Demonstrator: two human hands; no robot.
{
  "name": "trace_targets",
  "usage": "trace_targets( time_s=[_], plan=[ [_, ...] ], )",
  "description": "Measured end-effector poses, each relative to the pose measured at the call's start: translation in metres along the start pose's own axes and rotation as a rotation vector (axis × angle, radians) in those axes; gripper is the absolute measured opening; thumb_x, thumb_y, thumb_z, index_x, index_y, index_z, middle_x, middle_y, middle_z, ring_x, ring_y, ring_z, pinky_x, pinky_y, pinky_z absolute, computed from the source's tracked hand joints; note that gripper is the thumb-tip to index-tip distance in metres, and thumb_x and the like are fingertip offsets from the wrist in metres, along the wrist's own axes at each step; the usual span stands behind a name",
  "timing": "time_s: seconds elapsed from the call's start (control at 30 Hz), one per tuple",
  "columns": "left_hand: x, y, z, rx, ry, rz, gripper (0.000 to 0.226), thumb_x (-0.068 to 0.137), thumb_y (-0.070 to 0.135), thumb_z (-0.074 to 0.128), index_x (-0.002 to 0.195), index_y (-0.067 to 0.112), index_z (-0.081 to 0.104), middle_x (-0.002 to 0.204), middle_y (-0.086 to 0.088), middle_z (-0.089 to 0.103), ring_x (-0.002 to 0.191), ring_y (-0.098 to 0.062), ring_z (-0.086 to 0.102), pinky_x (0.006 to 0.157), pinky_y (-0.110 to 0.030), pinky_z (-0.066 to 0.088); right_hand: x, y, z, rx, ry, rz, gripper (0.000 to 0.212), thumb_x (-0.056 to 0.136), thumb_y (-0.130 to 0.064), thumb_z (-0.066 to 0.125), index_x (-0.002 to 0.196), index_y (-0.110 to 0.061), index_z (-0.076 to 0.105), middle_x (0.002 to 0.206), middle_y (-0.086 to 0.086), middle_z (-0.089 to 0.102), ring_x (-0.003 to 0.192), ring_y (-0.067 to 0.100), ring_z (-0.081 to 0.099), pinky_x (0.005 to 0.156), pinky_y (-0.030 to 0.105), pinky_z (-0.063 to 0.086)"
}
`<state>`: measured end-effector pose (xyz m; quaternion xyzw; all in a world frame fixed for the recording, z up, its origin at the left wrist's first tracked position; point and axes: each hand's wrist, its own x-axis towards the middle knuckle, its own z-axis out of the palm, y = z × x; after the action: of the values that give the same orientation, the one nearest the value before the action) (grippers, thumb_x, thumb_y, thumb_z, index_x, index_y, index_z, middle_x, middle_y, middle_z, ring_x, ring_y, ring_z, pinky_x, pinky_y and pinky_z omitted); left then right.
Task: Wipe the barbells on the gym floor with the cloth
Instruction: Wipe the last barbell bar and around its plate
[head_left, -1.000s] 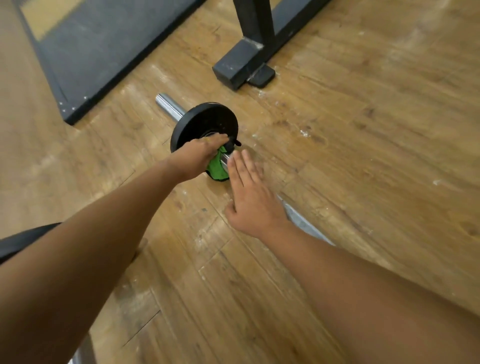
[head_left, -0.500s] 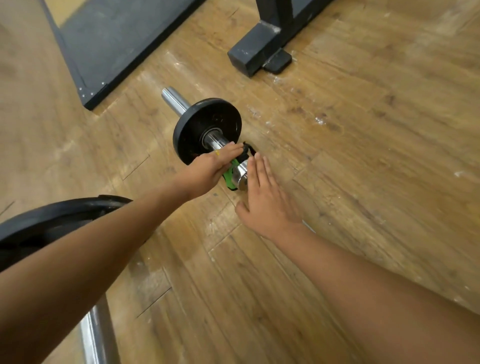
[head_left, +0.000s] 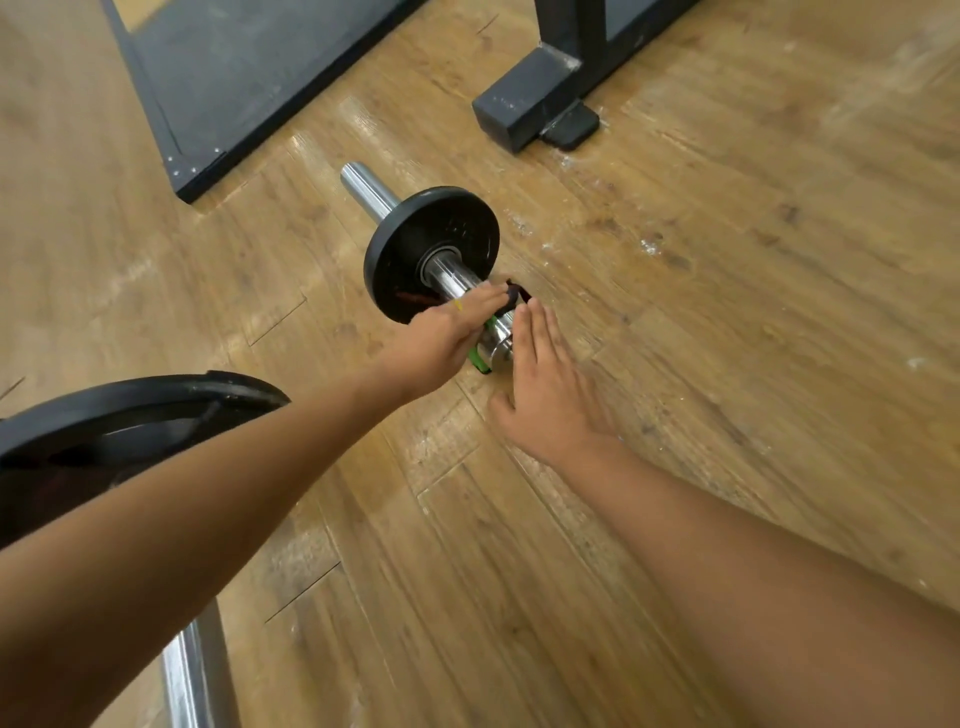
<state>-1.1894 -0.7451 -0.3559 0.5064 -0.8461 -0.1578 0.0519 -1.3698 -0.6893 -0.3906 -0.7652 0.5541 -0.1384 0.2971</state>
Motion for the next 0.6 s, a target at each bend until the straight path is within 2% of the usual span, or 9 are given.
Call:
trace_targets(
  time_s=[0.1,0.27,0.4,0.47,0.57,0.6],
  plan=[
    [0.001,-0.003,-0.002,-0.005,-0.046,0.046,0.055,0.102,0.002,0.047,0.155,0.014,0.037,0.160,0.001,0.034,0.149,-0.007,0.023,0.120,-0.019,0.018,0.005,0.007,-0.007,0.040,-0.010,0.007,0.088,0.097,-0.033,0.045,0.158,-0.007,-0.012,0.167,0.009,-0.018,0.153,0.018,-0.017,0.124,0.035,0.005],
    [0.034,0.001,-0.003,0.036,0.067,-0.159,0.051,0.104,0.001,0.043,0.153,0.012,0.040,0.159,-0.003,0.038,0.151,-0.016,0.026,0.116,-0.018,0.013,0.009,0.019,-0.014,0.010,-0.004,-0.036,0.088,0.096,-0.033,0.045,0.158,-0.009,-0.012,0.167,0.007,-0.018,0.153,0.017,-0.018,0.123,0.034,0.005],
    [0.031,0.016,0.001,0.025,0.002,-0.047,0.053,0.102,-0.001,0.045,0.153,0.013,0.042,0.159,0.000,0.038,0.150,-0.014,0.027,0.118,-0.018,0.018,0.006,0.030,-0.023,-0.103,0.025,-0.209,0.080,0.095,-0.030,0.044,0.160,-0.009,0.002,0.168,0.008,-0.008,0.154,0.018,-0.011,0.123,0.031,0.000],
    [0.037,0.014,-0.004,0.038,-0.029,-0.034,0.053,0.101,-0.002,0.045,0.152,0.013,0.042,0.159,-0.002,0.039,0.149,-0.015,0.029,0.120,-0.022,0.020,0.008,0.034,-0.025,-0.123,0.034,-0.231,0.078,0.096,-0.032,0.042,0.161,-0.008,0.006,0.168,0.008,-0.005,0.154,0.017,-0.010,0.123,0.031,-0.002],
    [0.059,0.011,-0.013,0.072,0.021,-0.197,0.048,0.104,0.003,0.042,0.152,0.009,0.042,0.157,-0.008,0.041,0.148,-0.023,0.035,0.122,-0.034,0.027,0.012,0.039,-0.029,-0.134,0.042,-0.218,0.078,0.095,-0.037,0.034,0.160,-0.009,0.003,0.168,0.008,-0.006,0.155,0.018,-0.010,0.126,0.036,0.006],
    [0.067,0.011,-0.015,0.072,0.035,-0.249,0.047,0.105,0.005,0.042,0.152,0.009,0.042,0.157,-0.009,0.042,0.147,-0.025,0.037,0.121,-0.036,0.029,0.013,0.040,-0.032,-0.153,0.033,-0.218,0.077,0.096,-0.038,0.033,0.160,-0.009,0.001,0.168,0.008,-0.008,0.154,0.018,-0.011,0.126,0.036,0.004]
  ],
)
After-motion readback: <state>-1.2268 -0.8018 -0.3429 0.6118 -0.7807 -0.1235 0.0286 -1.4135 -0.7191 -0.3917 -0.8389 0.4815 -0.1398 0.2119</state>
